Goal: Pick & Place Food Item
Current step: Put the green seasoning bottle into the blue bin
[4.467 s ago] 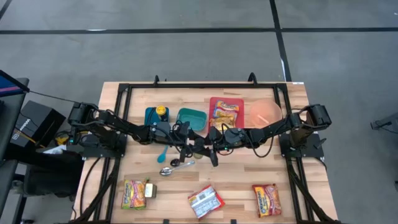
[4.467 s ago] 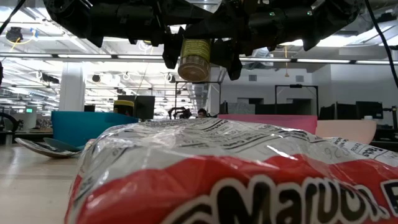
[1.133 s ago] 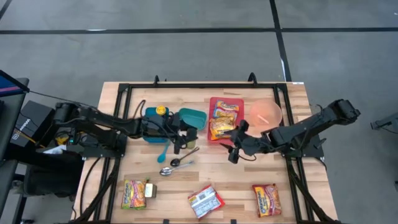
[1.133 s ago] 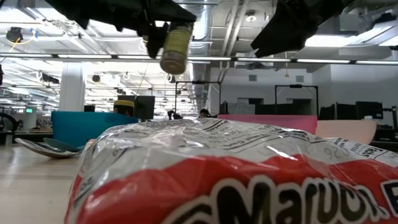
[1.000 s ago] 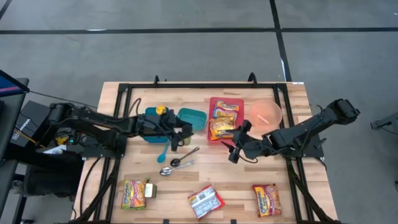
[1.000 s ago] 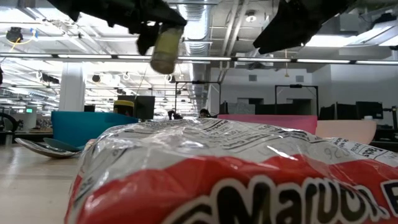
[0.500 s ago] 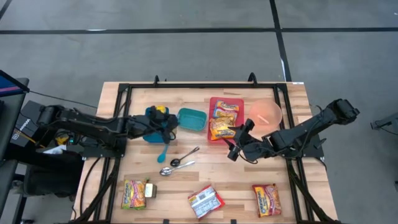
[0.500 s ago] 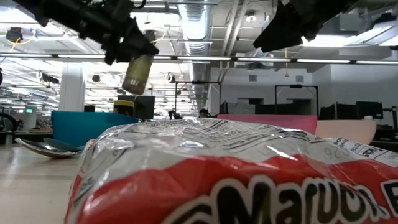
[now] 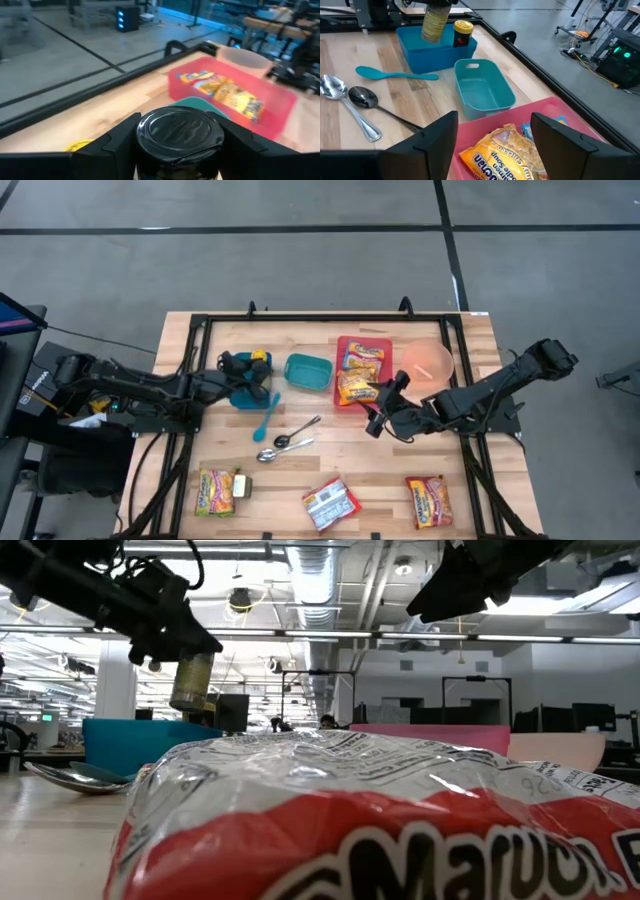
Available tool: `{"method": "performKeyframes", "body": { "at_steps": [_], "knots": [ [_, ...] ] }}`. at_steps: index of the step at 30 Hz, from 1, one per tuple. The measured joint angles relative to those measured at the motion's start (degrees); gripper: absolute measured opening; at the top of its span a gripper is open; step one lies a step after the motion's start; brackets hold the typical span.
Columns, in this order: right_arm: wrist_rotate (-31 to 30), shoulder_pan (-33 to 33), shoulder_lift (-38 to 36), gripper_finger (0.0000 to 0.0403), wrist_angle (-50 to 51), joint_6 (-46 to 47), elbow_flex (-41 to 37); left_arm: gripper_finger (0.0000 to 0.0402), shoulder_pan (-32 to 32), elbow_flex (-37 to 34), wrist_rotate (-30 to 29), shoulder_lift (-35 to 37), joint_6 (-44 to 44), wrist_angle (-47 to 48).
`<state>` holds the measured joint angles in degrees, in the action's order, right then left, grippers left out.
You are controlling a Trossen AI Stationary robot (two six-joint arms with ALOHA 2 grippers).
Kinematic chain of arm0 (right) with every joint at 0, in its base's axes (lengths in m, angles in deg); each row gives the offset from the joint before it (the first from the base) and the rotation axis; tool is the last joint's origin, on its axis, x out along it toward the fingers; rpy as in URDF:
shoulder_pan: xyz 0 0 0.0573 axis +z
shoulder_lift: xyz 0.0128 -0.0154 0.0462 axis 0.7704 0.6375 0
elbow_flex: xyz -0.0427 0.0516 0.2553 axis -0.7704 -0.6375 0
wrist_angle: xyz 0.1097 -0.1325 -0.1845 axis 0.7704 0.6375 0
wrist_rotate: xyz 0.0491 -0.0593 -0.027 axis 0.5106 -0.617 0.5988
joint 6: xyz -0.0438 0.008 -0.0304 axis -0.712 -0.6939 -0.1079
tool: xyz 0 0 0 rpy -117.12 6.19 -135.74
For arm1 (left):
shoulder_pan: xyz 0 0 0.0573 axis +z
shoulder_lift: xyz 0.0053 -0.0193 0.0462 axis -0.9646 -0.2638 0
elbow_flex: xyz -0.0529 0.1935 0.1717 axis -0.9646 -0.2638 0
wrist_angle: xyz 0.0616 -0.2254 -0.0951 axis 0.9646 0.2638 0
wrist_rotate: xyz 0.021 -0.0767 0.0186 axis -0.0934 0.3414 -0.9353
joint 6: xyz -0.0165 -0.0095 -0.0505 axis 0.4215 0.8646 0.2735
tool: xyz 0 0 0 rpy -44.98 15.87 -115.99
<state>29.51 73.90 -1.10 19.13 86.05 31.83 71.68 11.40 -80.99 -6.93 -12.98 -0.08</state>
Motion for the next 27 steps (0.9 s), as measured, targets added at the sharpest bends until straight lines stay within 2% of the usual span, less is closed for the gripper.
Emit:
{"method": "performKeyframes", "body": {
  "at_steps": [6, 11, 18, 23, 27],
  "knots": [
    [-0.3, 0.0, 0.0, 0.0245, 0.0, 0.2, 0.0, 0.0197, 0.0, -3.4, -4.5, 1.1, -0.1, -3.0],
    [-0.3, 0.0, 0.0, 0.0245, 0.1, 0.2, 0.0, 0.0209, 0.0, -5.9, -8.2, 1.0, -0.2, -4.7],
    [-0.3, 0.0, 0.0, 0.0245, 0.1, 0.2, 0.0, 0.0196, 0.0, -11.2, -8.6, 1.0, -0.2, -12.3],
    [-0.3, 0.0, 0.0, 0.0245, 0.1, 0.2, 0.0, 0.0213, 0.0, -14.8, -8.6, 1.0, -0.3, -17.0],
    [-0.3, 0.0, 0.0, 0.0245, 0.1, 0.2, 0.0, 0.0197, 0.0, -15.7, -8.4, 1.0, -2.2, -18.3]
  ]
}}
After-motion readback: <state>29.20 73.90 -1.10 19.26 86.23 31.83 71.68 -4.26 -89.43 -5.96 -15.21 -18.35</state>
